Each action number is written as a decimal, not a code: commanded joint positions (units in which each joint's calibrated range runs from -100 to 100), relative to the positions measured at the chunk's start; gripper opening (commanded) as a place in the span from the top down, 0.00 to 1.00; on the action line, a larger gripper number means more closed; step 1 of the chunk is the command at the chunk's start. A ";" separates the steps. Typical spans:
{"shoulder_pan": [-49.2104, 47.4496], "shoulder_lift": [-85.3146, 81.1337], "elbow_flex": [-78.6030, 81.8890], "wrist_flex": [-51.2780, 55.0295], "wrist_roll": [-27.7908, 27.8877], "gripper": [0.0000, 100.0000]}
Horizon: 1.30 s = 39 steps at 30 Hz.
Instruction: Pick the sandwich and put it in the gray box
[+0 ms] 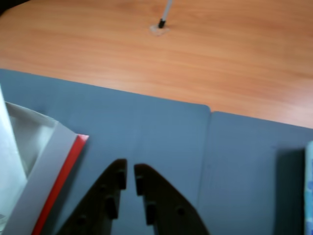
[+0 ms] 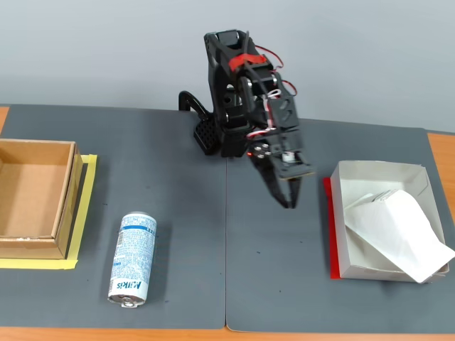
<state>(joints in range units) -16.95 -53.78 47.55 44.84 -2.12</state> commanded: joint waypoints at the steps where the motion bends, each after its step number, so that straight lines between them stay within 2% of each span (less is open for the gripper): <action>1: 3.71 -6.88 5.05 -0.13 1.26 0.98; 9: 9.38 -18.58 19.79 -0.13 2.62 0.98; 18: 9.90 -26.97 31.73 0.21 2.62 0.98; 39: 11.84 -41.30 47.02 6.90 2.62 0.98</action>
<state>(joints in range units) -5.53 -93.80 94.43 51.60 0.22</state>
